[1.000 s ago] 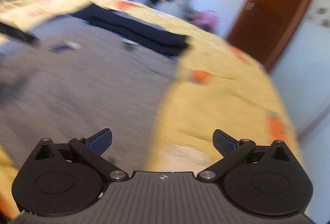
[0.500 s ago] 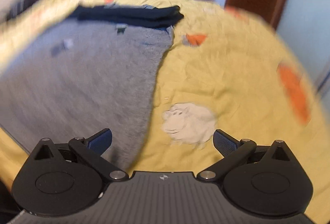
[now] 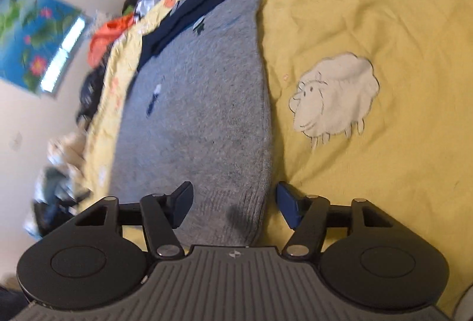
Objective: Fold small clothes
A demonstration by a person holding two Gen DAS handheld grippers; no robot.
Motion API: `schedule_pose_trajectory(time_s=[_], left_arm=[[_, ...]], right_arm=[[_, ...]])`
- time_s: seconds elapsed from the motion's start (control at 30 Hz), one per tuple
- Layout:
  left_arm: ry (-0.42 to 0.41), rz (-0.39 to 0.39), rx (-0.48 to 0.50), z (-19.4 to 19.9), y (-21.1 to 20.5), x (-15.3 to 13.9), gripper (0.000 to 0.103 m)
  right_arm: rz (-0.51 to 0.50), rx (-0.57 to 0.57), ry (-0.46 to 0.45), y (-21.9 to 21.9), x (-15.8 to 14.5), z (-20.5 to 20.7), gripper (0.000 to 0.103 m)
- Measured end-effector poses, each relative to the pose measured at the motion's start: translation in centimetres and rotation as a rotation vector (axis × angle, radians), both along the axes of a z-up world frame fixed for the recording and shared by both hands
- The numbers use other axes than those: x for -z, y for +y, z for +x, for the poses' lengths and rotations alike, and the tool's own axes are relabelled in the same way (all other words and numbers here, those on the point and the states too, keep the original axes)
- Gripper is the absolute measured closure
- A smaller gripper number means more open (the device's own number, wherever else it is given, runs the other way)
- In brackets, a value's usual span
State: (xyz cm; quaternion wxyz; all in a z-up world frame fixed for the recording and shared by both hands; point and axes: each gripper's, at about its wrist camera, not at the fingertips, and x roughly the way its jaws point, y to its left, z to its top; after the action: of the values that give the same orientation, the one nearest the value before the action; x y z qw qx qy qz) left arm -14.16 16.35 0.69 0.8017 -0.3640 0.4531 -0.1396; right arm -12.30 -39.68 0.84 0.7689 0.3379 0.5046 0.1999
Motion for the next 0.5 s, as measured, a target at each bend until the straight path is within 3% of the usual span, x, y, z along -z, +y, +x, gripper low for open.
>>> schedule_pose_trajectory(time_s=[0.07,0.2,0.23,0.27,0.3,0.37,0.5], left_arm=[[0.043,0.028,0.020,0.4,-0.1,0.4,0.072],[0.043,0.026,0.026,0.3,0.2,0.6,0.072],[0.040,0.030,0.023,0.3,0.2,0.7,0.073],[0.042,0.044,0.021,0.3,0.1,0.7,0.083],[0.053,0.057,0.024,0.4,0.0,0.8,0.097],[0.058,0.076,0.035,0.4,-0.2,0.7,0.098],[-0.017,0.076,0.087,-0.8,-0.6,-1.8,0.098]], right_arm=[[0.007,-0.010,0.013,0.4,0.3,-0.2,0.060],[0.033,-0.041,0.031,1.5,0.9,-0.4,0.073],[0.038,-0.043,0.042,1.7,1.2,-0.3,0.081],[0.023,-0.051,0.050,2.1,1.5,-0.2,0.095],[0.020,-0.060,0.039,2.2,1.5,-0.3,0.095],[-0.002,-0.089,0.025,2.5,1.0,-0.3,0.095],[-0.078,-0.130,-0.039,1.3,-2.2,-0.5,0.095]])
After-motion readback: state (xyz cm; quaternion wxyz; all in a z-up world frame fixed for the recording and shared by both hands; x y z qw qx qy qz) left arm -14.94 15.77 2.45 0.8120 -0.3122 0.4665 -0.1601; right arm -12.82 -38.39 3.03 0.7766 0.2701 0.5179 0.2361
